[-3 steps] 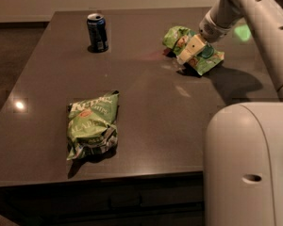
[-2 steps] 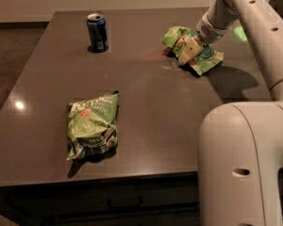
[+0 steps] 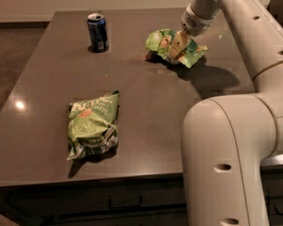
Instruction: Move green rice chip bag near pepsi can
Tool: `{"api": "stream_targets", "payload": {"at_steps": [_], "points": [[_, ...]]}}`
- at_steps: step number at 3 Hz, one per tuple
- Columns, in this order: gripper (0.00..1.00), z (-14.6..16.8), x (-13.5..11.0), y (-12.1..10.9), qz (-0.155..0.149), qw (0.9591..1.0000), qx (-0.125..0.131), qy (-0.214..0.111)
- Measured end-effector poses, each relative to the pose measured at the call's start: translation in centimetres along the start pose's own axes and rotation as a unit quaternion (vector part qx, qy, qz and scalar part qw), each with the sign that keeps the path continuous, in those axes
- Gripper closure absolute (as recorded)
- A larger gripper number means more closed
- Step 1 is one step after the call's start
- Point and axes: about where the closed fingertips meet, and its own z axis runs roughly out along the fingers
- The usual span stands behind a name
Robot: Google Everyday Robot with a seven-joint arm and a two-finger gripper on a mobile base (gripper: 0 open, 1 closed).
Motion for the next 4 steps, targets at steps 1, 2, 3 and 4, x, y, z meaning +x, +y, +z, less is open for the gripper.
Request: {"api": "stream_targets", "payload": {"at_steps": [1,2,3,4], "points": [[1.0,-1.1,-4.5,3.9,-0.076,0.997,-0.013,-0.007],[1.0,-1.1,-7.2,6.4,-0.115,0.993,-0.022,-0.011],[0.84,-0.4,-9.8,8.7,-0.147,0.9887,-0.027,-0.008],[0.61,0.7,-11.1,10.1,-0.16,0.9865,-0.034,0.0]]}}
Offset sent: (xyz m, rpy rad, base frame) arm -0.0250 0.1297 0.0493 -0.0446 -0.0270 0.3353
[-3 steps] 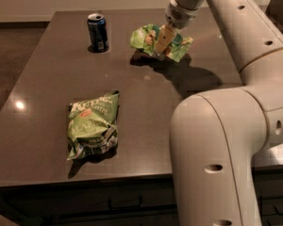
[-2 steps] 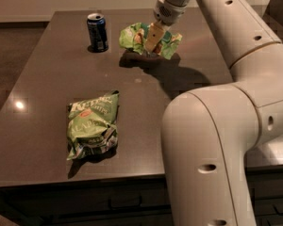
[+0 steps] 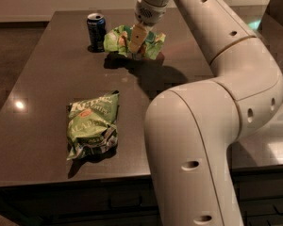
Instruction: Move green rice chip bag near pepsi can
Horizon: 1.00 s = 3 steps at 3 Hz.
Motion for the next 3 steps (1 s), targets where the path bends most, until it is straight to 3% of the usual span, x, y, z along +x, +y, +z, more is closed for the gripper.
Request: {"api": "stream_targets", "payload": {"at_steps": [1,2,3], "points": [[0.3,0.64,-0.5,-0.24,-0.001,1.0,0.003,-0.005],[0.06,1.01,-0.75,-0.34,-0.002,1.0,0.004,-0.007],[0.0,1.32,-0.93,-0.43,-0.002,0.9999,0.005,-0.009]]}}
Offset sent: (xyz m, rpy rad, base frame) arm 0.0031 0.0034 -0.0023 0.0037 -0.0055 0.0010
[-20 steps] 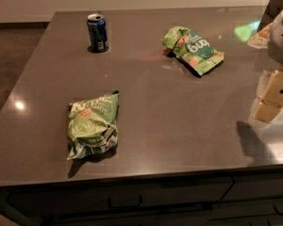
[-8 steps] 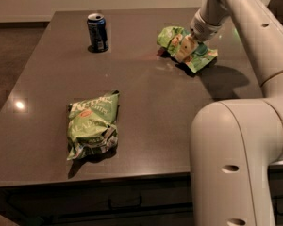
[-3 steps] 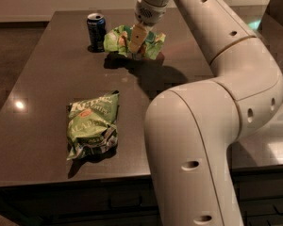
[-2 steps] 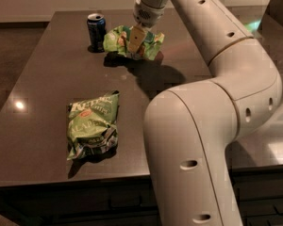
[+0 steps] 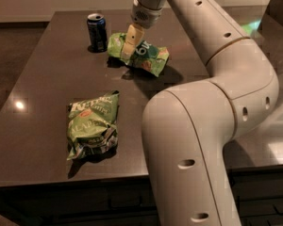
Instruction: Move green rice chip bag near pepsi can
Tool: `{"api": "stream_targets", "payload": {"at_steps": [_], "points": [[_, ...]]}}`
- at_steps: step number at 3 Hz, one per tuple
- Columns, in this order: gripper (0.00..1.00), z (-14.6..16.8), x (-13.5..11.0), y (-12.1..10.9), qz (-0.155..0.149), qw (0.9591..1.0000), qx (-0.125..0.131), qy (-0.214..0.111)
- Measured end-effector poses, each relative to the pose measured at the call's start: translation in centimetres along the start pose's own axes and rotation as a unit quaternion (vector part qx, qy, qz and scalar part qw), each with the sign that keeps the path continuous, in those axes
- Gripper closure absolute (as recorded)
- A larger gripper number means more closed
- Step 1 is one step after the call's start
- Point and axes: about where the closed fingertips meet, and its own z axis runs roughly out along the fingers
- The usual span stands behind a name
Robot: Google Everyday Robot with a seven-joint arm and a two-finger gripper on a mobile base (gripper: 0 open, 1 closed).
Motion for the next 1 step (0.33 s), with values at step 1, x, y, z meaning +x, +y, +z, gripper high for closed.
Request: {"api": "stream_targets", "payload": {"at_steps": [1], "points": [[0.0,0.0,0.0,0.0,0.0,1.0,0.0,0.0]]}}
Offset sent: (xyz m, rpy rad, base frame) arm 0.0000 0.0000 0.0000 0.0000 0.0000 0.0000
